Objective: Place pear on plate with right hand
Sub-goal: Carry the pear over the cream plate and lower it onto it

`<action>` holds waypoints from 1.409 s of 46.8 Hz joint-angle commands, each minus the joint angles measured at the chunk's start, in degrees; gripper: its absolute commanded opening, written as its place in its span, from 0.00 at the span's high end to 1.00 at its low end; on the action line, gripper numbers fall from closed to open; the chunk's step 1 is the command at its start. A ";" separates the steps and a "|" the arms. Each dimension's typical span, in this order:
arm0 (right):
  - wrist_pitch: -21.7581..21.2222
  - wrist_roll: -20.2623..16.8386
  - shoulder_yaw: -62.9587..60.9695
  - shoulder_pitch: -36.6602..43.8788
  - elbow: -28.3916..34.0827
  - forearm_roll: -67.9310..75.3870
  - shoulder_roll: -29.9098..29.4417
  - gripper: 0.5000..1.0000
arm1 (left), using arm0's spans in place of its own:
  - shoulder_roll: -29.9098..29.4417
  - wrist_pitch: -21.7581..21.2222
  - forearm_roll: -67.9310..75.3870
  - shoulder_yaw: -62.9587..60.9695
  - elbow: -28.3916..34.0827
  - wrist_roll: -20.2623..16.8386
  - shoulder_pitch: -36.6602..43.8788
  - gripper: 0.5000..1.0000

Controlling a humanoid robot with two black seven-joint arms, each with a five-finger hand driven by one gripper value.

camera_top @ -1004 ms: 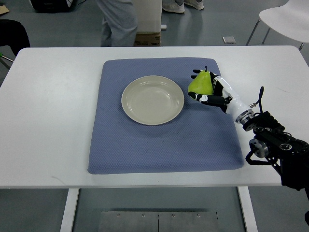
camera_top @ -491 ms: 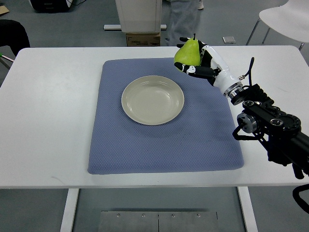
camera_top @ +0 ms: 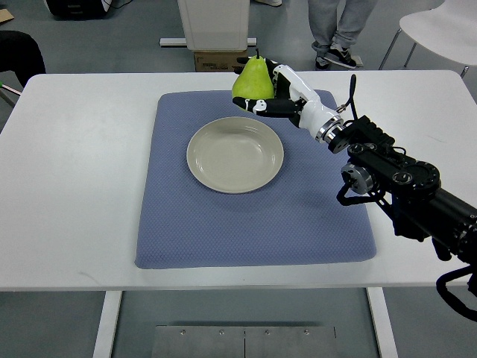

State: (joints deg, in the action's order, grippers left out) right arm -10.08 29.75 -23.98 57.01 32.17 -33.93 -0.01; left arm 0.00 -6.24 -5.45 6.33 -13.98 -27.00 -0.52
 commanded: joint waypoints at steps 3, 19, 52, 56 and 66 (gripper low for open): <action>-0.21 -0.65 2.00 -0.15 -0.01 0.00 0.01 1.00 | 0.00 0.00 0.00 0.00 0.00 -0.06 -0.01 0.00; -0.47 -1.71 3.06 -0.94 0.08 0.00 0.01 1.00 | 0.00 0.00 0.00 0.00 0.00 -0.07 -0.01 0.00; -0.91 -1.80 7.80 -3.84 1.66 1.32 0.01 1.00 | 0.00 0.00 0.00 0.00 0.00 0.02 -0.01 0.00; -0.56 -2.06 7.89 -3.93 1.66 1.41 0.01 1.00 | 0.00 0.00 0.00 0.00 0.00 -0.07 -0.01 0.00; 0.32 -3.55 7.98 -4.63 1.49 1.41 0.01 1.00 | 0.00 0.00 0.00 0.00 0.00 0.02 -0.01 0.00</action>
State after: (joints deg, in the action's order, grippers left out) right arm -9.88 26.51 -15.99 52.40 33.74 -32.51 0.00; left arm 0.00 -6.24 -5.45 6.33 -13.96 -27.02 -0.53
